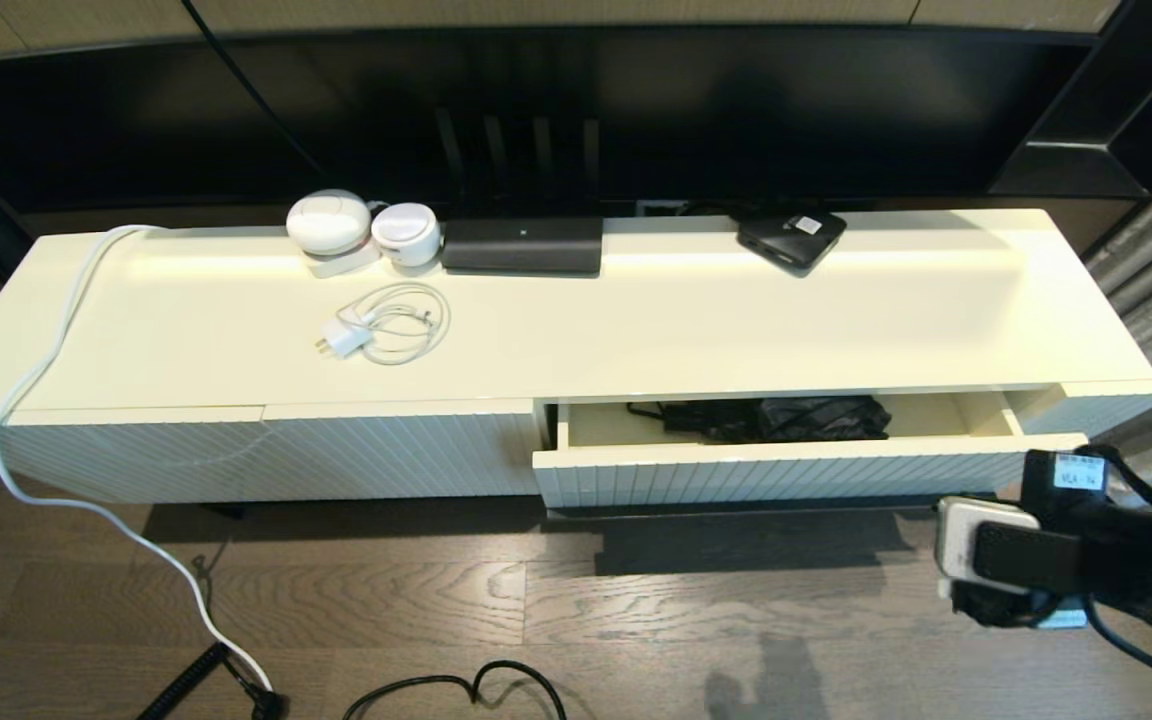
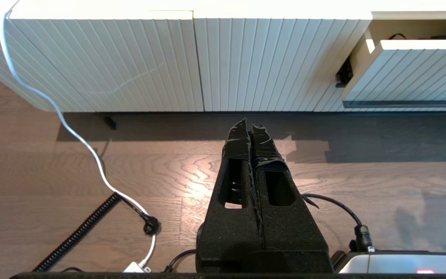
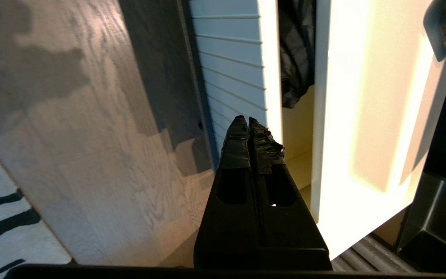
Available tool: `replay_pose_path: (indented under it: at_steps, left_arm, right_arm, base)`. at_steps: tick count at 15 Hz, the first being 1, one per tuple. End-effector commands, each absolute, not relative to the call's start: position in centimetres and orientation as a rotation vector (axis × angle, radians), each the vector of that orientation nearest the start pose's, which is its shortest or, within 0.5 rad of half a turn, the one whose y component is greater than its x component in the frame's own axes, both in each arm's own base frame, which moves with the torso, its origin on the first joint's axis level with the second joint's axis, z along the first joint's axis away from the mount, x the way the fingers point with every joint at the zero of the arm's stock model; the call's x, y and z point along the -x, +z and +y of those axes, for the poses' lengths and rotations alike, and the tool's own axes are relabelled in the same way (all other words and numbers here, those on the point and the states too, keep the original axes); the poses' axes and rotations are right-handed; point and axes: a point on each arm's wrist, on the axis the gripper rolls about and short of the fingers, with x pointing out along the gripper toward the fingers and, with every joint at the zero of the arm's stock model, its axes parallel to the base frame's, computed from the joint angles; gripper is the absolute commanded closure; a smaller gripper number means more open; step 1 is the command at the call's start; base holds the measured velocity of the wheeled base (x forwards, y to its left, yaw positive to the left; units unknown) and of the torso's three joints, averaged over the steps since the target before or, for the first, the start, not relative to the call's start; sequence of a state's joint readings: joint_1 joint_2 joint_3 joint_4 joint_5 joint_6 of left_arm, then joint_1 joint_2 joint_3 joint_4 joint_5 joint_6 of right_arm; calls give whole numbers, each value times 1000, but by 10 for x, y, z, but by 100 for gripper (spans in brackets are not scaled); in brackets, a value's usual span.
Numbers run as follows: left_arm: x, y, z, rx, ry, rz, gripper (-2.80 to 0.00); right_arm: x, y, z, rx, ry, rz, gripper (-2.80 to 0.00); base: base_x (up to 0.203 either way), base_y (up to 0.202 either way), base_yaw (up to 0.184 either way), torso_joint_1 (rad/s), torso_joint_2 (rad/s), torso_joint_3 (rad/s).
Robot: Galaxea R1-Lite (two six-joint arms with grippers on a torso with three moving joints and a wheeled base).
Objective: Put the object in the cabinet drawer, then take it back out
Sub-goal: Open the drawer
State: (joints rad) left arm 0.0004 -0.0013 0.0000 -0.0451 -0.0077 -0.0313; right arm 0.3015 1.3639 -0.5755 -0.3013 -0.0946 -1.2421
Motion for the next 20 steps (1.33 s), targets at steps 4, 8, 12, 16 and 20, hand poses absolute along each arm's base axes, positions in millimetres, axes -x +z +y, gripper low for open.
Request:
replay_pose_path:
  at_steps: [4, 8, 12, 16, 20]
  left_arm:
    - [23, 80, 0, 32, -7, -44, 0]
    - [23, 80, 0, 32, -8, -45, 0]
    - [23, 80, 0, 32, -8, -46, 0]
    - [23, 80, 0, 32, -8, -46, 0]
    - [23, 80, 0, 32, -7, -46, 0]
  right_arm:
    - [-268, 154, 83, 1324, 486, 347, 0]
    - [-298, 143, 92, 1323, 430, 294, 0]
    - [-316, 146, 97, 1327, 389, 285, 0]
    - [-321, 149, 98, 1326, 380, 274, 0]
    - [-330, 152, 101, 1326, 367, 259, 0]
  base:
    - [0, 0, 0, 0, 0, 0]
    - [0, 0, 0, 0, 0, 0]
    - [0, 0, 0, 0, 0, 0]
    - [0, 0, 0, 0, 0, 0]
    - [0, 0, 0, 0, 0, 0]
